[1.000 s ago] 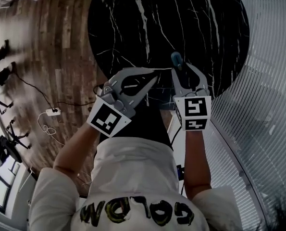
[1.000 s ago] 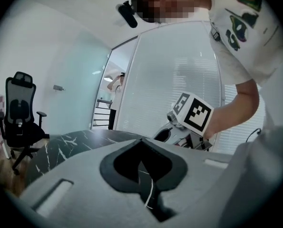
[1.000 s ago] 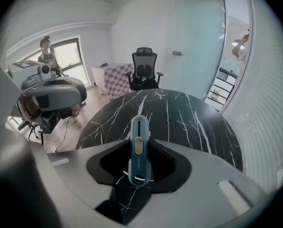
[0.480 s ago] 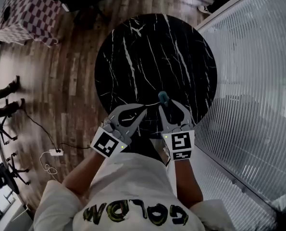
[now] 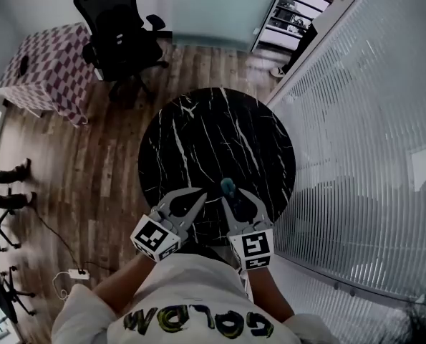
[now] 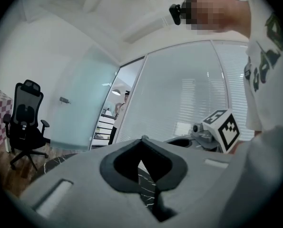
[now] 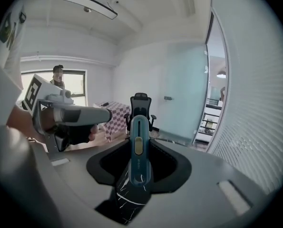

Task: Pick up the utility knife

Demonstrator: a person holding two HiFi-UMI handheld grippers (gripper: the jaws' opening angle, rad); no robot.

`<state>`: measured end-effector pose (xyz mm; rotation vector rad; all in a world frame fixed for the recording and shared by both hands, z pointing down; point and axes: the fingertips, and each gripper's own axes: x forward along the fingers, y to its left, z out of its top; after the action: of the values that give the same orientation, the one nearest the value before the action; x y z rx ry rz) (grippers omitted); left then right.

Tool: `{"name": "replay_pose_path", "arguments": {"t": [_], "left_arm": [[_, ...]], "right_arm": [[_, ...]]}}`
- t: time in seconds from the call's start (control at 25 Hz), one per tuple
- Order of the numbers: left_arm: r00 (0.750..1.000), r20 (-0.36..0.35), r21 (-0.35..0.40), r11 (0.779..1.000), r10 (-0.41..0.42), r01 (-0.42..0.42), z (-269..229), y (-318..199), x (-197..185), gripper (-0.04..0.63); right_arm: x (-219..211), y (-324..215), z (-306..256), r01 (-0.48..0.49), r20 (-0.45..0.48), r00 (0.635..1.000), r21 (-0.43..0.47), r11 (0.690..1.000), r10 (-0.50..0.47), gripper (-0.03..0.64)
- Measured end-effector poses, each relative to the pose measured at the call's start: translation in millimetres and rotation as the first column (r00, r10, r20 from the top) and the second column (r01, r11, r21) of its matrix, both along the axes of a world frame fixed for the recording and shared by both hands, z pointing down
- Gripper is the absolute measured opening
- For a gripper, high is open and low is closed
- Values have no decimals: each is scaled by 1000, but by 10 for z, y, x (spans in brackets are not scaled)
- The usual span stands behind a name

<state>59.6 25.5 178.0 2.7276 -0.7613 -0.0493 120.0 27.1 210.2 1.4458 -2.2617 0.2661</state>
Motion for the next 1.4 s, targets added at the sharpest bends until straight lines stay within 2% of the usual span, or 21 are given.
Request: {"name": "replay_pose_path", "arguments": {"t": [0.12, 0.28, 0.52, 0.76, 1.08, 1.4], "left_arm": [[1000, -18, -15, 1000, -7, 7, -152, 62, 41, 3], [999, -31, -3, 1000, -12, 12, -385, 115, 46, 3], [997, -71, 19, 1000, -3, 4, -710, 167, 33, 3], [996, -92, 57, 998, -1, 7, -1030, 128, 4, 3], [996, -91, 90, 996, 0, 9, -1233, 210, 26, 3], [995, -97, 76, 997, -5, 13, -1207, 185, 18, 3]], "right_arm": [[-20, 50, -198, 24, 6, 1000, 71, 997, -25, 130], [19, 52, -532, 12, 61, 998, 156, 988, -22, 130], [107, 89, -957, -2, 112, 993, 242, 970, -26, 130], [73, 154, -1340, 14, 169, 983, 331, 944, -74, 130], [59, 234, -1544, 5, 218, 972, 363, 932, -91, 130], [-36, 239, -1552, 38, 247, 959, 360, 932, -135, 130]]}}
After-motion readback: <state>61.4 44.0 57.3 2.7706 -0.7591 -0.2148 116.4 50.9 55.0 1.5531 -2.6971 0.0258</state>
